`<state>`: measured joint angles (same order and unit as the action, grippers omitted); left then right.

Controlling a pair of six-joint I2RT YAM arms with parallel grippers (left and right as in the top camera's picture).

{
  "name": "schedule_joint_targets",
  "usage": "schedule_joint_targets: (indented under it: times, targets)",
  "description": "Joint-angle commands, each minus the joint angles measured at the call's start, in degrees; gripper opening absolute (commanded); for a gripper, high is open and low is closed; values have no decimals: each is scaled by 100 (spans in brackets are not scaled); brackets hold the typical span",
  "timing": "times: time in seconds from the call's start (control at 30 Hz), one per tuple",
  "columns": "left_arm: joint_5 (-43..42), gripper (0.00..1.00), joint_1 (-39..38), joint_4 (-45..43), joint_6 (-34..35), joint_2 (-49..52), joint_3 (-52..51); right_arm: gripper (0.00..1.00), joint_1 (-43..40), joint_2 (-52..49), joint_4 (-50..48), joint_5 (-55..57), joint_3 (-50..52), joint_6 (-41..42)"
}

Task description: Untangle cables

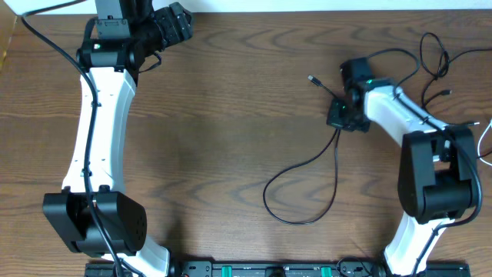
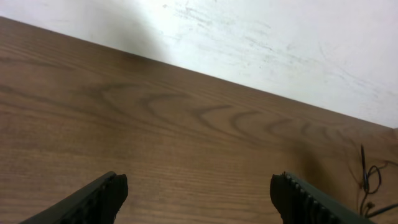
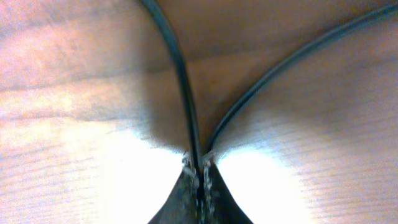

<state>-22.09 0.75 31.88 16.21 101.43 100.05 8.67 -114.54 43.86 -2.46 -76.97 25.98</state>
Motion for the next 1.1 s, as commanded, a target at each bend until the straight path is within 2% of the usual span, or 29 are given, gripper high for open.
schedule_joint_targets:
  times: [0.0, 0.1, 0.2, 0.4, 0.57, 0.8, 1.03, 1.07]
  targets:
    - [35, 78, 20, -2, -98, -15, 31, 1, -424, 138, 691, -328, -1266, -820]
    - [35, 78, 20, -31, -98, -15, 31, 1, -1036, 151, 1759, -321, -2979, -1403]
    - [33, 79, 20, -63, -98, -15, 31, 1, -1600, 151, 2227, -214, -4061, -1537]
    - [31, 79, 20, -199, -96, -15, 31, 1, -2830, 151, 2426, -72, -5635, -1534]
    - [33, 78, 20, -302, -96, -15, 31, 1, -3926, 151, 2406, 920, -6640, -1781]
    - [31, 78, 17, -411, -94, -15, 31, 1, -4739, -9, 2282, 1158, -6655, -2041]
    - [31, 78, 13, -413, -94, -15, 31, 1, -4695, -525, 2455, 1084, -6238, -2280]
    - [31, 78, 13, -411, -94, -15, 31, 4, -4671, -584, 2483, 1056, -6203, -2312]
